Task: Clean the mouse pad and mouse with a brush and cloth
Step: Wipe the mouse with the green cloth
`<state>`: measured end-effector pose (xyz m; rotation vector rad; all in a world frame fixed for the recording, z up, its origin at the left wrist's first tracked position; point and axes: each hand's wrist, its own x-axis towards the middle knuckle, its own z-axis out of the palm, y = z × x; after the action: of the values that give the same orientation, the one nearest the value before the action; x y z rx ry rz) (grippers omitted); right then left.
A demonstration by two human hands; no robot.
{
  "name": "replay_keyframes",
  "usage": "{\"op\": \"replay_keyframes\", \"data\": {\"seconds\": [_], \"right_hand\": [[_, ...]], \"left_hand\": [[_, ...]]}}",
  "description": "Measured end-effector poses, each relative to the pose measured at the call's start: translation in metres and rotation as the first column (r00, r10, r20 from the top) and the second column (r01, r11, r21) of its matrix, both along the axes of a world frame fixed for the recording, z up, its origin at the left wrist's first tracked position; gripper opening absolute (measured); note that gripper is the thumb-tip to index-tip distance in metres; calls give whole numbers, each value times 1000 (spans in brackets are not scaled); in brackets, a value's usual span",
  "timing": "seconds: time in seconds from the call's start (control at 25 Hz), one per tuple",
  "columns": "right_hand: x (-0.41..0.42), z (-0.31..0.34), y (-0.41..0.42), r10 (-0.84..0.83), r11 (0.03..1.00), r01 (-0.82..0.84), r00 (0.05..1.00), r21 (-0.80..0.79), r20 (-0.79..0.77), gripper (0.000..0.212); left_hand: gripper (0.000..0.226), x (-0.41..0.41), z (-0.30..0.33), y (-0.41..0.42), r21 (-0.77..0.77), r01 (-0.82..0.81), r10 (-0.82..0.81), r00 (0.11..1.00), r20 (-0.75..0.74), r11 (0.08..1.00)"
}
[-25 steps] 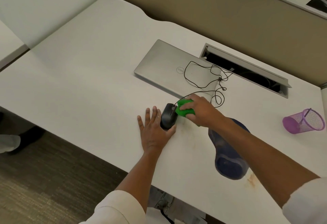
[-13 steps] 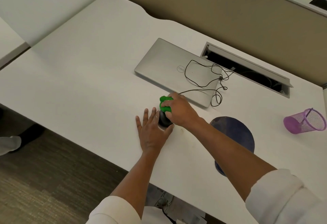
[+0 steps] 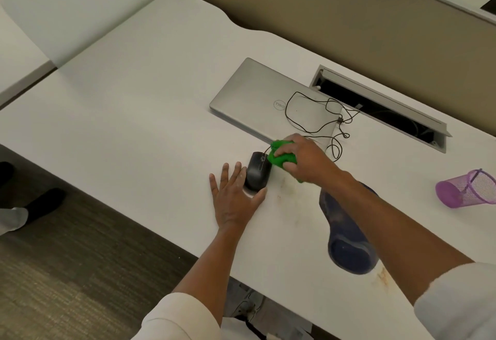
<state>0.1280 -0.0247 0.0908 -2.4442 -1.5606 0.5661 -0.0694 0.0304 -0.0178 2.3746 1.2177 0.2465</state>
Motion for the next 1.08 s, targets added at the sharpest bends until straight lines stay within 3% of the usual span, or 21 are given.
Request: {"op": "replay_keyframes", "data": {"seconds": [0.4,0.68,0.84,1.08], "right_hand": [[-37,-30,19,-250,966,255,963,38,-103,43],[-49,-25,-13,-85,996,84,993,-23,-78,35],[-39,-21,-12,-246,963,253,966,96,-78,37],[-66,-37,3,-269,953,273,962,134,-51,36]], "left_hand": [[86,4,-4,-2,9,-27,26,999,44,1000],[90,3,-2,-3,24,-21,20,998,52,999],[87,3,-4,-2,17,-10,10,1000,24,1000],[86,4,-5,-3,22,-17,16,999,38,1000]]}}
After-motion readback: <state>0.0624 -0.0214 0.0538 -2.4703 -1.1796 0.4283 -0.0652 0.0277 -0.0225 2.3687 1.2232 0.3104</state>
